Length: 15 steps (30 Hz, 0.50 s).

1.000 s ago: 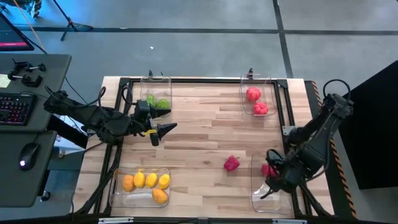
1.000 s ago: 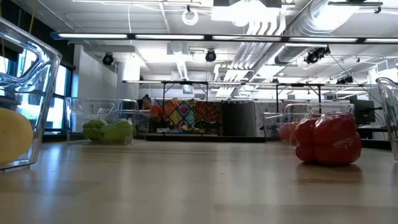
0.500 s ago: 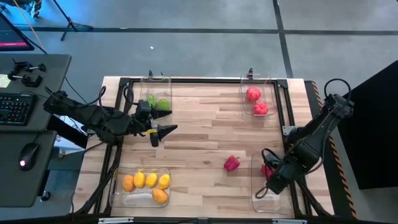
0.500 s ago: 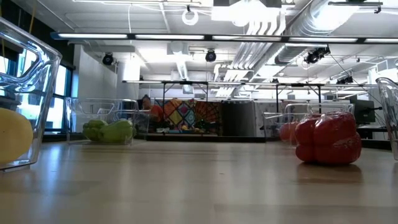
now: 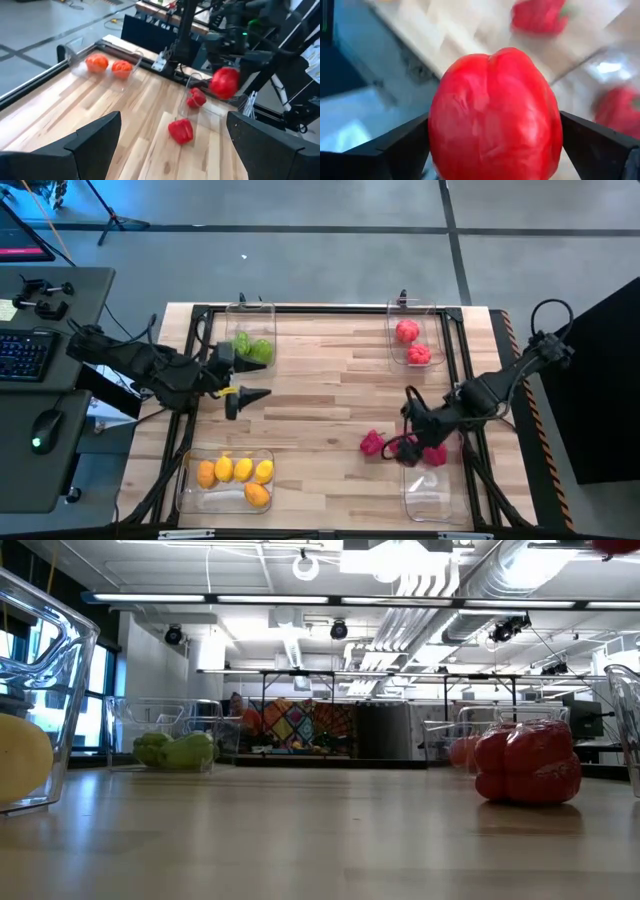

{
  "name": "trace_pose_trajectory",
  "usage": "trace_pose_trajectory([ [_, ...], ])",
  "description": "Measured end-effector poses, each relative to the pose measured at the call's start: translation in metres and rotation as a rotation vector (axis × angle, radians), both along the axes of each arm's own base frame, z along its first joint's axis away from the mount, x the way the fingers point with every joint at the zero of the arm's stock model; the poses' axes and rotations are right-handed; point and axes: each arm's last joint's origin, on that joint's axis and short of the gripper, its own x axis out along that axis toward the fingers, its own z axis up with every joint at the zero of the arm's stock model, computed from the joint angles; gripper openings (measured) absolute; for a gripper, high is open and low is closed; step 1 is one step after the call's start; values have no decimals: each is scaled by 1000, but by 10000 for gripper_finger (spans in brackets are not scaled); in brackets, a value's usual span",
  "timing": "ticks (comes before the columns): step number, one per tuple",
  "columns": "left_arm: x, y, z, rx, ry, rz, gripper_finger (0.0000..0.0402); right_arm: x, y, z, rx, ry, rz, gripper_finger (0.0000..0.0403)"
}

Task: Sort produce into baskets
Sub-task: Put the red bell pepper into the bottom right transparent bin

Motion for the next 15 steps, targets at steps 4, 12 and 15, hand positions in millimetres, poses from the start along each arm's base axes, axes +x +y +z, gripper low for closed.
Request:
trace_pose_trajectory([
  [4, -7, 1, -2, -11, 29, 1, 351, -2, 15, -6, 100, 94, 104, 395],
  [12, -4, -2, -8, 30, 84, 3, 351, -29, 19, -18, -26, 362, -44, 395],
  [15, -3, -3, -10, 38, 100, 4, 351, -36, 16, -19, -80, 425, -163, 395],
])
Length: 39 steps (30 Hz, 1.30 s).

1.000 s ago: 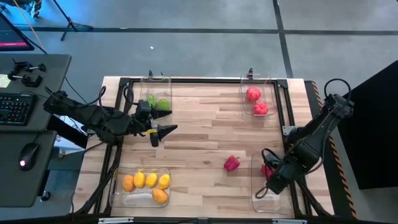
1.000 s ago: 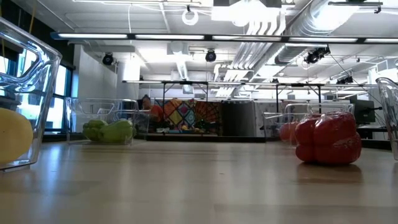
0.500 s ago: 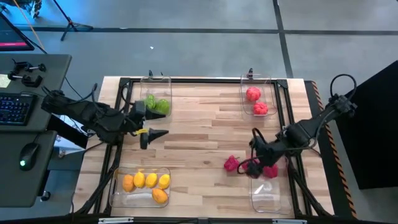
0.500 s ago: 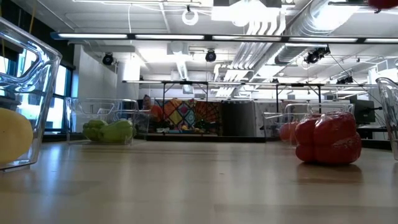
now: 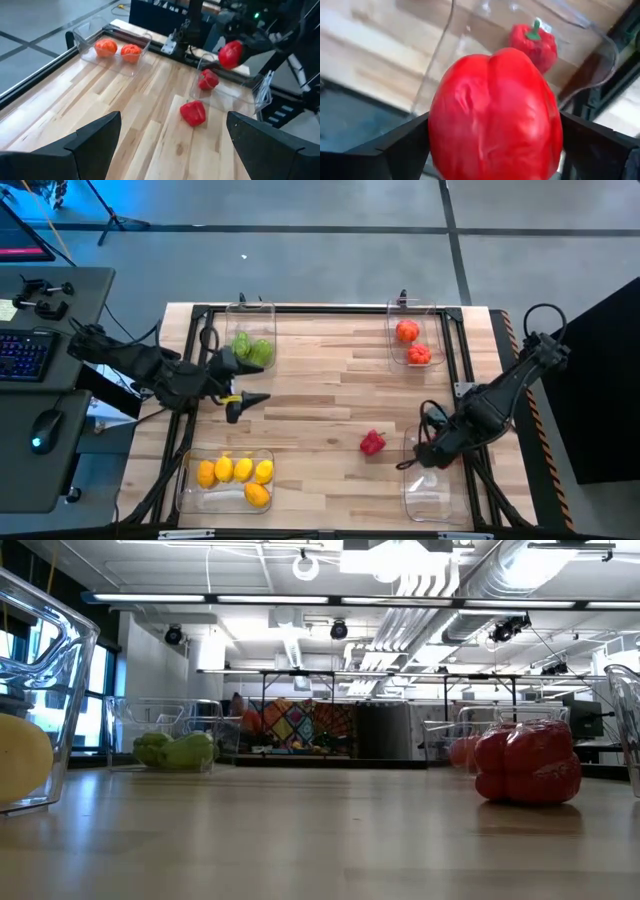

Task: Sort produce into baskets
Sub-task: Put the red bell pepper into the bottom right transparent bin

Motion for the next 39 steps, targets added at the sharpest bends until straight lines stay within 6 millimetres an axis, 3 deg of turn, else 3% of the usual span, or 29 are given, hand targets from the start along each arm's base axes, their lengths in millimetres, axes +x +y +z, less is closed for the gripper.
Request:
trace_pose_trajectory([
  [4, 2, -1, -4, 5, 31, 4, 351, 1, 12, -6, -70, -52, -38, 395],
  [11, 6, -4, -8, 14, 54, 8, 351, 8, 33, -28, 2, 145, 117, 394],
  [22, 6, -3, -8, 21, 49, 21, 351, 27, 30, -42, 98, 257, 155, 399],
  [27, 6, -3, -8, 35, 54, 10, 351, 34, 25, -40, 257, 289, 226, 400],
  [30, 6, -4, -8, 32, 60, -11, 351, 31, 20, -40, 163, 350, 63, 400],
  [34, 6, -5, -8, 18, 68, -39, 351, 45, 27, -37, 315, 231, 139, 400],
  [39, 5, -7, -9, 20, 78, -56, 351, 55, 26, -23, 255, 121, 11, 400],
])
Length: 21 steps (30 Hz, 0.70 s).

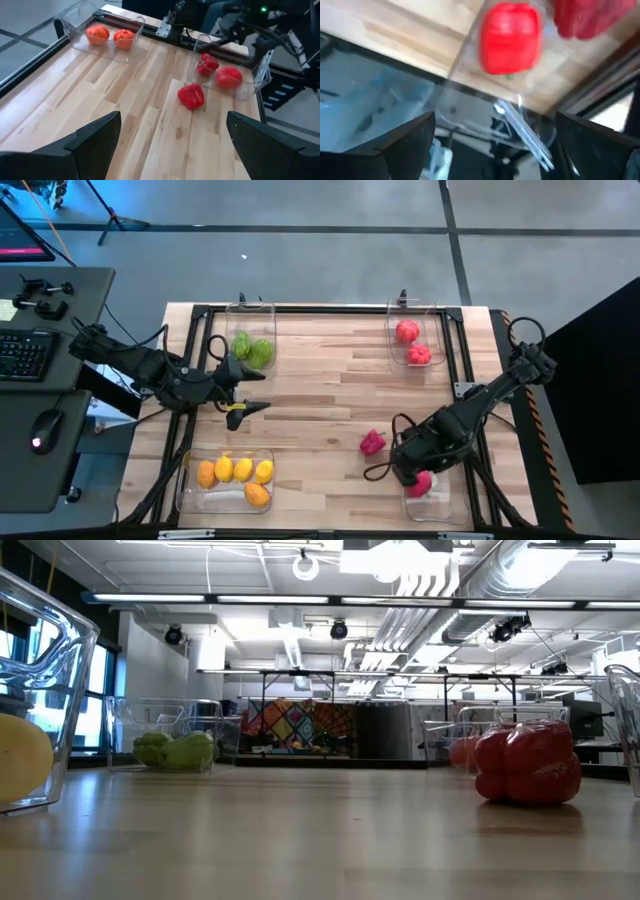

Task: Sort produce into baskets
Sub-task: Put the red bell pepper into the bottom right transparent bin

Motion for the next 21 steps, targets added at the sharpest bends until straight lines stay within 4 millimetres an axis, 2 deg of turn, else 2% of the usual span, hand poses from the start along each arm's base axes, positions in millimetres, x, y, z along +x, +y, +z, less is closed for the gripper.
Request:
trace_pose_trajectory([
  [4, 0, 0, 0, -27, 2, -2, 351, 8, 2, 3, -37, -116, -39, 400],
  [6, 0, 0, 0, -39, 1, 2, 351, 15, 3, 0, -38, -150, -127, 400],
  [13, 0, -1, -1, -60, -1, 12, 351, 67, 3, -3, -37, -493, -379, 400],
  [17, 0, -1, -1, -61, -1, 12, 351, 84, 0, -28, -118, -451, -442, 400],
  [21, 0, -1, -1, -74, -2, 20, 351, 92, -2, -53, -244, -365, -626, 400],
])
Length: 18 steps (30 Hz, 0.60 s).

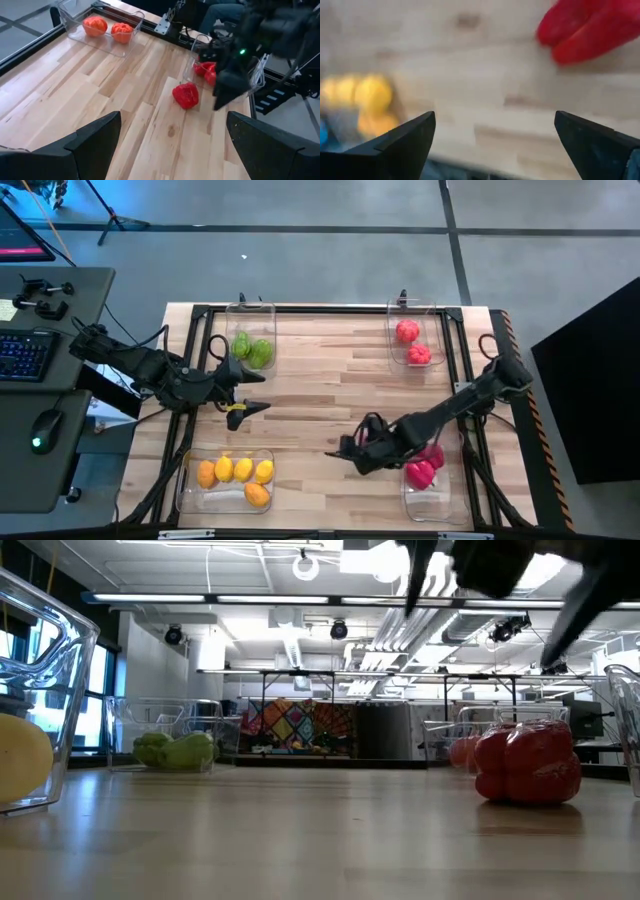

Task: Sort produce into baskets
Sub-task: Put the red bell pepper into the bottom right transparent bin

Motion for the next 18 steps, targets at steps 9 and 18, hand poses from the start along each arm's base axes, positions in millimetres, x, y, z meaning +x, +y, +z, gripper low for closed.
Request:
trace_pose_trajectory([
  [9, 0, 0, 0, 9, 3, -4, 351, -1, -15, -29, -93, 215, -171, 400],
  [18, 0, 0, 0, 18, 7, -7, 351, -3, -25, -44, -98, 380, -180, 400],
])
